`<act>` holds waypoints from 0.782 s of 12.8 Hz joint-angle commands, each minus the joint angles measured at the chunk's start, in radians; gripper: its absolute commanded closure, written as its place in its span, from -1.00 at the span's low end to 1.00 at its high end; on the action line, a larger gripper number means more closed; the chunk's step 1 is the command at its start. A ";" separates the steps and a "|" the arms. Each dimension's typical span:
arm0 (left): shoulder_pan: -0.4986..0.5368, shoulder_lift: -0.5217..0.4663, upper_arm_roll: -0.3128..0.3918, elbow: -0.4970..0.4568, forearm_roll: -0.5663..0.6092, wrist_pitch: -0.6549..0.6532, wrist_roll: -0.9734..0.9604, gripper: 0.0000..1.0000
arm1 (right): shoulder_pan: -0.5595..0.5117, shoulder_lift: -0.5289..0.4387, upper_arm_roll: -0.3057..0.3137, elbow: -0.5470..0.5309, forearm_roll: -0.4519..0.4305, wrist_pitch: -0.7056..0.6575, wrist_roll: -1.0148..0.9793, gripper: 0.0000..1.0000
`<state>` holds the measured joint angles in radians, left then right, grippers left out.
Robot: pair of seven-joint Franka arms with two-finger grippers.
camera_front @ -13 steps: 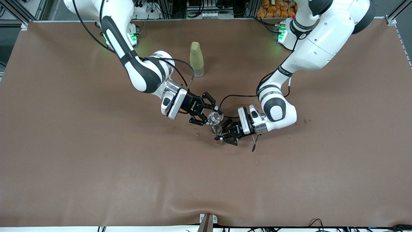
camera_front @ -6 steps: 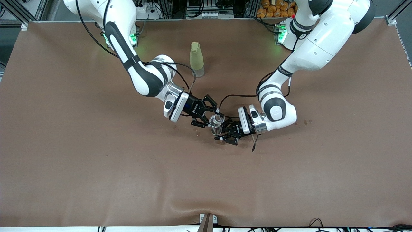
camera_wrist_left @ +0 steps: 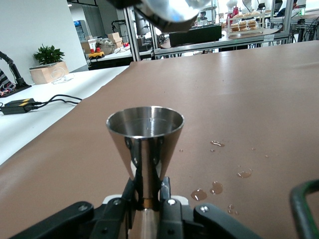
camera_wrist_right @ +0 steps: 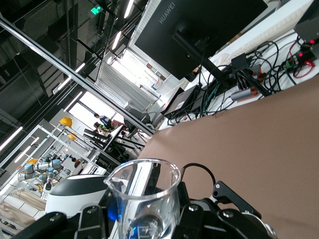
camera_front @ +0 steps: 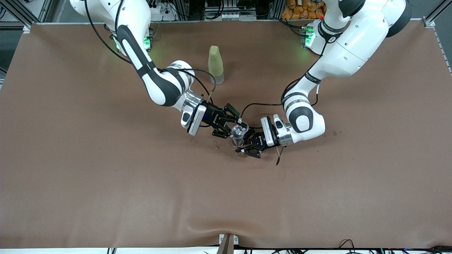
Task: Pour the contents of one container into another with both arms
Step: 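Bring the beaker above the jigger cup with the right gripper, then tilt the beaker with the right gripper, pouring liquid into the jigger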
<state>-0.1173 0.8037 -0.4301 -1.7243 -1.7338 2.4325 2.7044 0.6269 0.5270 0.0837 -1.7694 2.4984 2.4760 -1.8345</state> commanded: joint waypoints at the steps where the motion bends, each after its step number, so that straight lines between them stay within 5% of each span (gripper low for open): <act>1: 0.011 -0.012 -0.009 -0.017 -0.038 -0.010 0.041 1.00 | 0.011 0.021 -0.005 0.021 0.022 -0.006 0.053 0.74; 6: 0.013 -0.012 -0.010 -0.017 -0.038 -0.010 0.041 1.00 | 0.025 0.019 -0.002 0.021 0.026 -0.006 0.167 0.74; 10: 0.013 -0.012 -0.012 -0.018 -0.038 -0.010 0.041 1.00 | 0.034 0.019 -0.002 0.021 0.114 -0.005 0.195 0.76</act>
<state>-0.1156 0.8037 -0.4311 -1.7271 -1.7338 2.4324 2.7044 0.6461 0.5396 0.0889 -1.7664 2.5383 2.4664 -1.6473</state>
